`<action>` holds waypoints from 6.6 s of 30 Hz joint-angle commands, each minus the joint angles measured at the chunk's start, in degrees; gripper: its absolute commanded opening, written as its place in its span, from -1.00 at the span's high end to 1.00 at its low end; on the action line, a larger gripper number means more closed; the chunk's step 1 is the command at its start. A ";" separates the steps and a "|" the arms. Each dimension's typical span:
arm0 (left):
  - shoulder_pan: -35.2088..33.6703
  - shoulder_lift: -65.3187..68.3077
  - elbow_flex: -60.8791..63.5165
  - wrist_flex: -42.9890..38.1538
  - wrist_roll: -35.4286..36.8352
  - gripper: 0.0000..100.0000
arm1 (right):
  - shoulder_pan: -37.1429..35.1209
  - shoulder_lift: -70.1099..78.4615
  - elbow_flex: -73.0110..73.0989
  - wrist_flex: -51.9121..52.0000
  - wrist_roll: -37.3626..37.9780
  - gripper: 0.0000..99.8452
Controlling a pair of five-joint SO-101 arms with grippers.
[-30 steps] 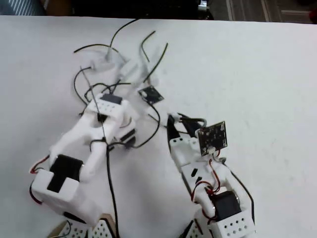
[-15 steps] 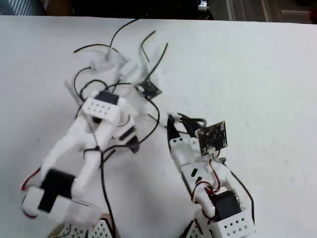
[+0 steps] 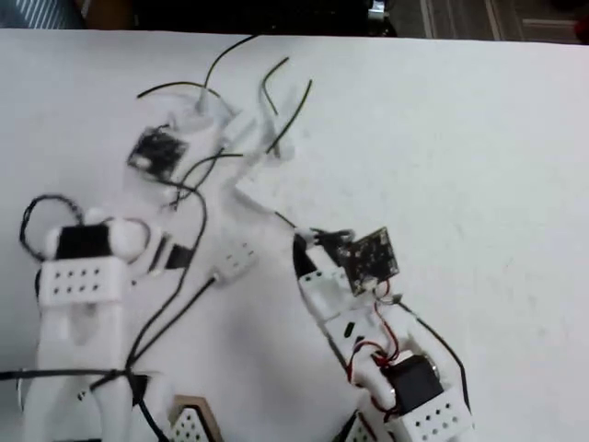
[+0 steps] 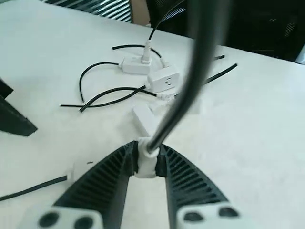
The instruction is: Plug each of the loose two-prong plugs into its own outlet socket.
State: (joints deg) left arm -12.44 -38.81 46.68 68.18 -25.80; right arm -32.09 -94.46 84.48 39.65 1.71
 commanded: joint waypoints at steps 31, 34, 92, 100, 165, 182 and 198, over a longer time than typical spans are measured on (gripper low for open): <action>-8.84 -18.24 26.81 -18.64 9.05 0.41 | -7.96 68.70 -18.90 -36.97 7.56 0.96; -8.84 -18.24 26.81 -18.64 9.05 0.41 | -7.16 71.43 -18.90 -39.16 7.65 0.96; -9.80 -18.59 27.69 -19.08 9.23 0.41 | -15.16 55.08 -25.49 3.74 5.71 0.97; -14.11 -18.59 26.37 -19.16 11.96 0.41 | -17.80 71.96 -29.19 -3.12 2.46 0.96; 2.68 -18.77 17.76 -17.49 16.26 0.41 | 5.85 16.57 -7.56 5.76 2.64 0.96; 6.46 -46.90 20.40 -8.53 16.44 0.40 | 5.85 5.41 3.08 5.76 2.64 0.96; 13.49 -47.60 36.84 -13.19 16.18 0.40 | 15.96 -7.87 12.48 12.09 2.20 0.96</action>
State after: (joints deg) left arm 0.57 -85.93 81.32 58.33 -9.63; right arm -17.41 -99.82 96.44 48.62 4.35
